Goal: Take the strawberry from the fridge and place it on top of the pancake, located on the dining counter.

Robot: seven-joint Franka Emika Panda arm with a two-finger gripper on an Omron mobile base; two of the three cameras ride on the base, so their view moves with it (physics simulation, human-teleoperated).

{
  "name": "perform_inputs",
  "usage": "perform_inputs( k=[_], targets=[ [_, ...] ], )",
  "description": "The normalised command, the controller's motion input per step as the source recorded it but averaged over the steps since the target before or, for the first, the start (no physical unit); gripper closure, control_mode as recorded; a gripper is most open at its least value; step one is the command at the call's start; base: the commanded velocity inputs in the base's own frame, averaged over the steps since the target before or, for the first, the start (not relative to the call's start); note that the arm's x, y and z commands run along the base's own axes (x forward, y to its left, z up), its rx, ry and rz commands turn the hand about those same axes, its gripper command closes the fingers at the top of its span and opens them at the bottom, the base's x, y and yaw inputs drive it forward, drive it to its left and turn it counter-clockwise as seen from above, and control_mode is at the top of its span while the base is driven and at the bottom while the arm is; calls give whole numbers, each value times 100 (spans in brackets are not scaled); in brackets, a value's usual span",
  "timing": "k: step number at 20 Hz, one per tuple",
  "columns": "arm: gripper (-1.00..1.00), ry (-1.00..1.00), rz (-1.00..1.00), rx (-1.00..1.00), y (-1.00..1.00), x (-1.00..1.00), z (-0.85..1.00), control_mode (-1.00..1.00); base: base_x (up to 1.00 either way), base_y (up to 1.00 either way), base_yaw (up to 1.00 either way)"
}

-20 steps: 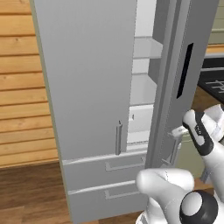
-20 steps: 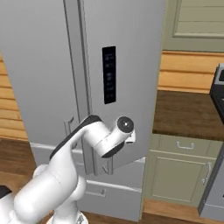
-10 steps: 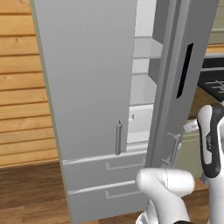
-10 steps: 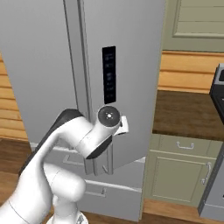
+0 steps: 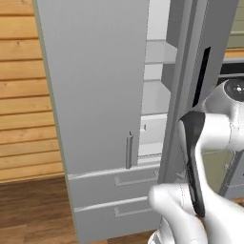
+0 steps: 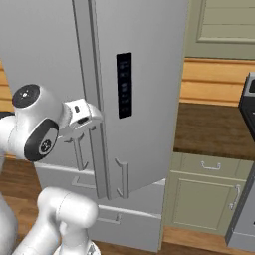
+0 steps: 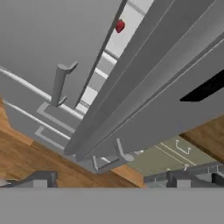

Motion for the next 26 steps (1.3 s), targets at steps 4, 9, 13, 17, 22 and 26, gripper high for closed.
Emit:
perform_inputs(
  k=[4, 9, 13, 17, 22, 26],
  targets=[
    [-100, 15, 0, -47, 88, -15, 81, -100, 0, 0, 0],
    [-100, 42, 0, -54, 77, 52, 40, -100, 0, 0, 0],
    [-100, 38, 5, -44, 22, 85, 13, -100, 0, 0, 0],
    [-100, 5, 2, -16, -29, 58, -23, -100, 0, 0, 0],
    [-100, 0, -5, -1, -35, 71, -19, -100, 0, 0, 0],
    [-100, 0, -3, 0, -3, 58, -4, -100, 0, 0, 0]
  ],
)
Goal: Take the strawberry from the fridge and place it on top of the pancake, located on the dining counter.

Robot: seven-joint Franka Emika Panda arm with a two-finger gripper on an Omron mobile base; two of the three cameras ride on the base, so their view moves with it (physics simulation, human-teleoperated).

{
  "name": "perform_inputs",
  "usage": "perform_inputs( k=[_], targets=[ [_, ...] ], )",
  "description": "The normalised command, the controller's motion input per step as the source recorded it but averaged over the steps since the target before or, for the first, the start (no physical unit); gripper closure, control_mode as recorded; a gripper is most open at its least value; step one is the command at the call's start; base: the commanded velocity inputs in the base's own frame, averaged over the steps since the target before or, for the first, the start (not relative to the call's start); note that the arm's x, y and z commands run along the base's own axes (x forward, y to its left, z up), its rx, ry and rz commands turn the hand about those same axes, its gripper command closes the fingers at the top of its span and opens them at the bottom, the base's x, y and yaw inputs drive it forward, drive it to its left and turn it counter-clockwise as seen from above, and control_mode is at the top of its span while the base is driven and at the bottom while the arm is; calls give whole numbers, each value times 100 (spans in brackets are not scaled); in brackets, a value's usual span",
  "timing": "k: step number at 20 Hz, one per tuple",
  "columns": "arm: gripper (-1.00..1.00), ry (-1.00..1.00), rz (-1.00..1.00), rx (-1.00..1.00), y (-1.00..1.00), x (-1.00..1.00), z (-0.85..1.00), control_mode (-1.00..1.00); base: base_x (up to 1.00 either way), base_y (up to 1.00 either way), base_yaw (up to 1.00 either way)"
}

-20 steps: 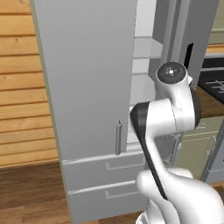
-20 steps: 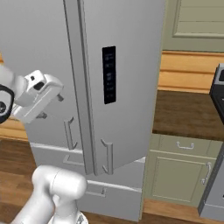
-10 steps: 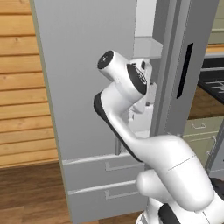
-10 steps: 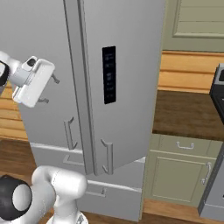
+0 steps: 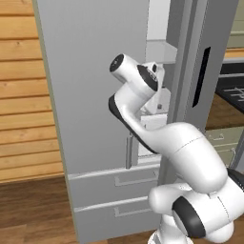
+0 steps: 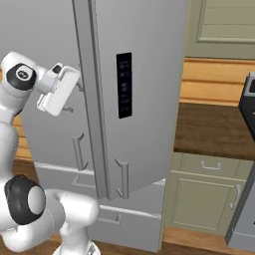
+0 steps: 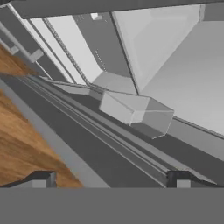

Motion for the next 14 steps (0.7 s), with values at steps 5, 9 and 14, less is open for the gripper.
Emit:
perform_inputs(
  k=[5, 9, 14],
  targets=[
    [-100, 0, -3, 0, -43, 2, 0, -100, 0, 0, 0],
    [-100, 0, -7, 0, -60, -26, 0, -100, 0, 0, 0],
    [-100, 0, -9, 0, -65, -49, 0, -100, 0, 0, 0]
  ],
)
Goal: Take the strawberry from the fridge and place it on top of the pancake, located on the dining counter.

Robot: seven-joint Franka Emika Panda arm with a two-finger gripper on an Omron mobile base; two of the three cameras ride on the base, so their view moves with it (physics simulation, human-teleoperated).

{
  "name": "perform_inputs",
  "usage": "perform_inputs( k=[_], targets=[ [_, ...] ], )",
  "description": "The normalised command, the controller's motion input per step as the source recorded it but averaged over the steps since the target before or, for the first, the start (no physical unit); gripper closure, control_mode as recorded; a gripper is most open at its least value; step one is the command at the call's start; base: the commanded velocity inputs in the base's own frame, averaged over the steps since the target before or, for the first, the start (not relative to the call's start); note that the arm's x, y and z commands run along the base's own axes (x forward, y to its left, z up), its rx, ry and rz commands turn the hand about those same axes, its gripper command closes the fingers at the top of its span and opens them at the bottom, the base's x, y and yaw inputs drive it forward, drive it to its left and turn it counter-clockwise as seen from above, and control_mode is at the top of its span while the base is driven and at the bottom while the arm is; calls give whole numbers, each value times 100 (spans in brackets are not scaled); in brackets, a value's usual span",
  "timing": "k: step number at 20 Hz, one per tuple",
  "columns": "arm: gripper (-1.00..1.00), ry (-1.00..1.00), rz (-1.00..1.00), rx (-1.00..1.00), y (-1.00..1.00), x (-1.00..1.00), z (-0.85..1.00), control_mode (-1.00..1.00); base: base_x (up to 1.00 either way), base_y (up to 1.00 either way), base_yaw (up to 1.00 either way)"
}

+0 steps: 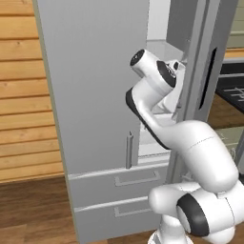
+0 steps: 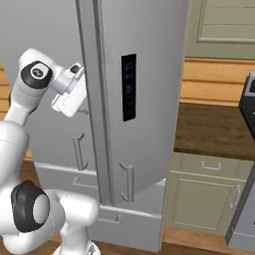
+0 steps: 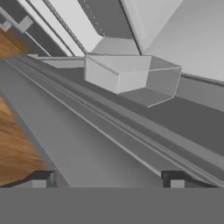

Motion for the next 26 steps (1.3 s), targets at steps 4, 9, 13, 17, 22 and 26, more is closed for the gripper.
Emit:
perform_inputs(
  k=[4, 9, 13, 17, 22, 26],
  targets=[
    [-100, 0, -15, 2, -94, -71, 0, -100, 0, 0, 0],
    [-100, 0, -15, 3, -100, -61, 0, -100, 0, 0, 0],
    [-100, -3, -1, 7, -100, -14, 4, -100, 0, 0, 0],
    [-100, -9, 0, 6, -84, -23, 2, -100, 0, 0, 0],
    [-100, -3, 0, 0, -39, -15, 0, -100, 0, 0, 0],
    [-100, -1, 0, 0, 39, -12, 0, -100, 0, 0, 0]
  ],
)
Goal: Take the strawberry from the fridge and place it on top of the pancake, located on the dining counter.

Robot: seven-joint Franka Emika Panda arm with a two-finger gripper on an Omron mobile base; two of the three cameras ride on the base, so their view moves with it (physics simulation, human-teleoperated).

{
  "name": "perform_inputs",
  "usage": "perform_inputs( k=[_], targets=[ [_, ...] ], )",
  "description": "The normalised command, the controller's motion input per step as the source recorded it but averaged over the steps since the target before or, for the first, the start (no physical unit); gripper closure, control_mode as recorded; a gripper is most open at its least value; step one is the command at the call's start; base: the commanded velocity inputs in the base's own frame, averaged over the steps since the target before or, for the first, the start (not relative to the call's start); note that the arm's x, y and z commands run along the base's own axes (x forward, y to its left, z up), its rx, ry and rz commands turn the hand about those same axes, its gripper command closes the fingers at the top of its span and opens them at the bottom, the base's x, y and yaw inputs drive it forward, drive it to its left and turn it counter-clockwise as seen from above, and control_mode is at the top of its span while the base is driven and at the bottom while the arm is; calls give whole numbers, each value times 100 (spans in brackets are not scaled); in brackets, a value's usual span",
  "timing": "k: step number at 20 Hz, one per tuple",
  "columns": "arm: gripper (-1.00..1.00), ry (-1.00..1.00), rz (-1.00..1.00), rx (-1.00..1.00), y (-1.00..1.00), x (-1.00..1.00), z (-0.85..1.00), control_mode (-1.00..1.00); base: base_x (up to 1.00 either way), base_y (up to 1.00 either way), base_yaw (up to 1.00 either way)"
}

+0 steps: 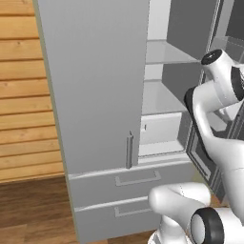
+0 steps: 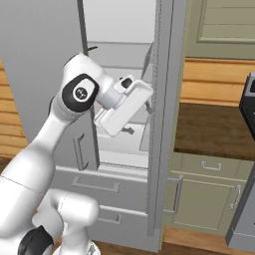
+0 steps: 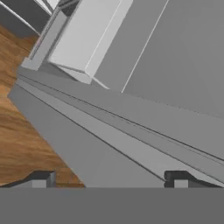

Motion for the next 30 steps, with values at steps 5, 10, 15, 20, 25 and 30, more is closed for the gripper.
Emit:
perform_inputs(
  k=[5, 10, 15, 20, 25, 30],
  targets=[
    [-100, -10, -3, 10, 99, -12, -10, -100, 0, 0, 0],
    [-100, -22, -18, 48, 100, 2, -44, -100, 0, 0, 0],
    [-100, -22, -21, 63, 100, 14, -45, -100, 0, 0, 0],
    [-100, -22, -27, 59, 95, 24, -49, -100, 0, 0, 0],
    [-100, -14, -20, 6, 96, 41, -44, -100, 0, 0, 0],
    [-100, 4, -8, -10, 17, 54, -27, -100, 0, 0, 0]
  ],
)
